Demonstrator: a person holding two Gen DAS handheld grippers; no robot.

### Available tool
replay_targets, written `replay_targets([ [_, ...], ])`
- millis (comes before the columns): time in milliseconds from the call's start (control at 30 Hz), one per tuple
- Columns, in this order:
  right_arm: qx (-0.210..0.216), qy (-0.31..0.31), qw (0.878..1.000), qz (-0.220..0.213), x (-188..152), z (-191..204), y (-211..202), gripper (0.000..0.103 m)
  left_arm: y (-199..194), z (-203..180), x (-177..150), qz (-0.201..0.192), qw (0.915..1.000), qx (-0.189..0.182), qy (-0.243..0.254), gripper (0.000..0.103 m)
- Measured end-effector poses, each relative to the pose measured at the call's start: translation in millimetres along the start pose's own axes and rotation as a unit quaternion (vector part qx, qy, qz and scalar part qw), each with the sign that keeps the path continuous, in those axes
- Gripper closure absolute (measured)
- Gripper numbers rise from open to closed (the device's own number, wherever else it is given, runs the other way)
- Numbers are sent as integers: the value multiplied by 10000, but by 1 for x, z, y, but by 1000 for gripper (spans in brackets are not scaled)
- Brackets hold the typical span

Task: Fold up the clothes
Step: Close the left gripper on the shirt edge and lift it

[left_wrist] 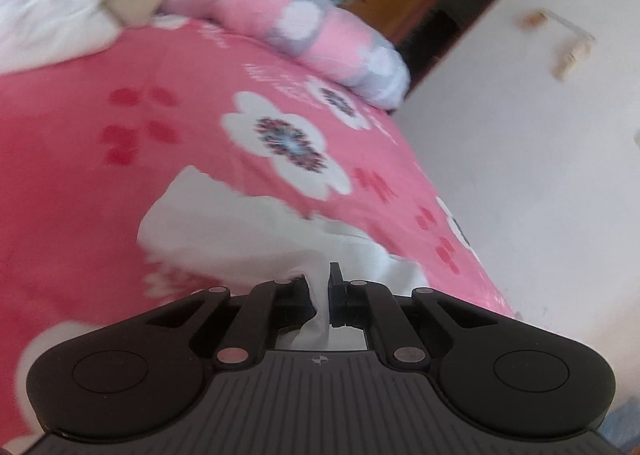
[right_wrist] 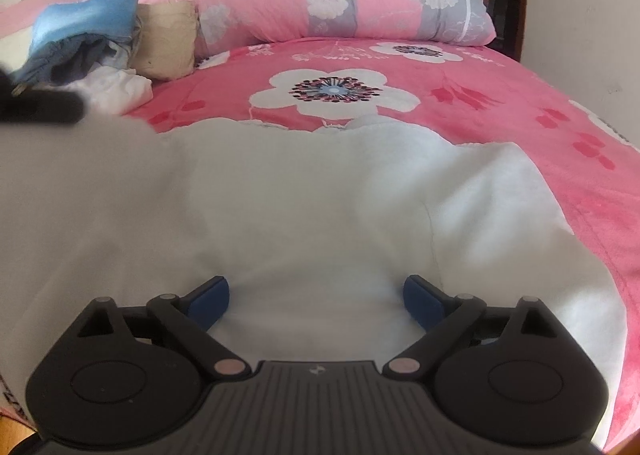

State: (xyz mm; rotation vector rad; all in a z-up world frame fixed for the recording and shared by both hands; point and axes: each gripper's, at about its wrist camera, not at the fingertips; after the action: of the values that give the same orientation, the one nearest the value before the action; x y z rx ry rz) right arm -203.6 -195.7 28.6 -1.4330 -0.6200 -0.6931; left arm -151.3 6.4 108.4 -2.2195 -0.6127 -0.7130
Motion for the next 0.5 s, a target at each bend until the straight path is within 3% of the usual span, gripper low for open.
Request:
replay_targets([
  [300,46,230,9990,-373,-1,-41,-24,4,64,-53,-1,384,9975,-135,570,100],
  [500,62,603,9969,-507,-14,-81,-40,4,117,-72,-19,935,9904,-106,1010,100],
])
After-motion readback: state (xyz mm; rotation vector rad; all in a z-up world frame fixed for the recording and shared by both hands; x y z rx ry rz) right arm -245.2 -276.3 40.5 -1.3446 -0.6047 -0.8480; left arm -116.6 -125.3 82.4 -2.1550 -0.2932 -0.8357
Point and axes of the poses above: each gripper's, at about its wrist camera, not at the fingertips, and y roughly the way its jaws point, z to its left, x to its top, and after that the axes turned 3 degrees about -x, right-handed
